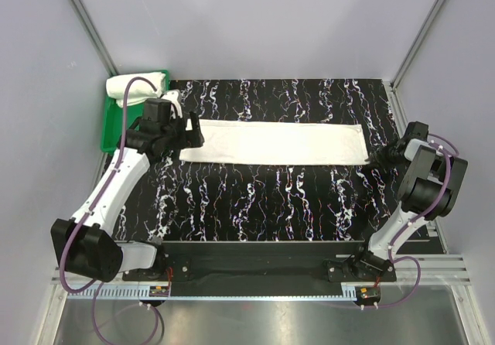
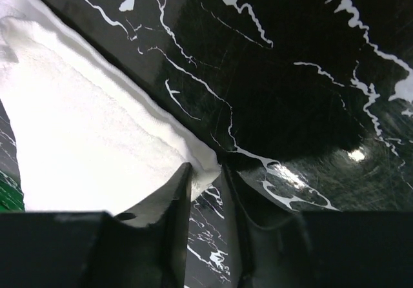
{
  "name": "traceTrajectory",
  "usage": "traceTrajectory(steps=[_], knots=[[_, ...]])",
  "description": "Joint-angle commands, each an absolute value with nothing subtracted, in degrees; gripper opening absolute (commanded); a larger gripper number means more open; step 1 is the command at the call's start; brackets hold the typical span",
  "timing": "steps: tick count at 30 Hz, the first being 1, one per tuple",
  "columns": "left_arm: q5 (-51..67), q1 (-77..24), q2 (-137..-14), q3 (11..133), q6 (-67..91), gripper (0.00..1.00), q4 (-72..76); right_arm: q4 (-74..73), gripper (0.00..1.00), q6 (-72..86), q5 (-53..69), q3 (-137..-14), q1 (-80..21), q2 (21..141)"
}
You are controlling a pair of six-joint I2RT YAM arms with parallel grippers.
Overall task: Roll the towels
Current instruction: Fold the towel
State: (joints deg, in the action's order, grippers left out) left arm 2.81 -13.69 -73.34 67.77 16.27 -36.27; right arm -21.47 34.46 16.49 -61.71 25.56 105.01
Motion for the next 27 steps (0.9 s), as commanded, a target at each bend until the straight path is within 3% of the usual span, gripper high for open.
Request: traceTrajectory(steps=[1,7,9,20,27], knots=[[4.22,-13.27,-72.16,66.8,14.77,0.99,-32.53,-19.42,0.25,34.54,15.56,-63.02,25.4,106.61],[4.57,-12.57,-72.33,64.69,14.85,0.99,-30.59,-19.51,0.03,33.58,15.29,-63.46,25.4,107.49],[4.66,-12.48,-72.42,64.07,14.85,0.99,-30.15,-20.12,0.0,32.88,14.42,-64.15,25.49,107.14],[5.71,-12.48,-71.54,61.88,14.94,0.99,-30.24,-28.82,0.0,30.24,7.2,-68.72,29.0,97.05],[7.03,-12.48,-71.19,61.09,15.38,0.99,-29.62,-39.53,0.0,26.55,7.73,-79.53,23.04,96.5]])
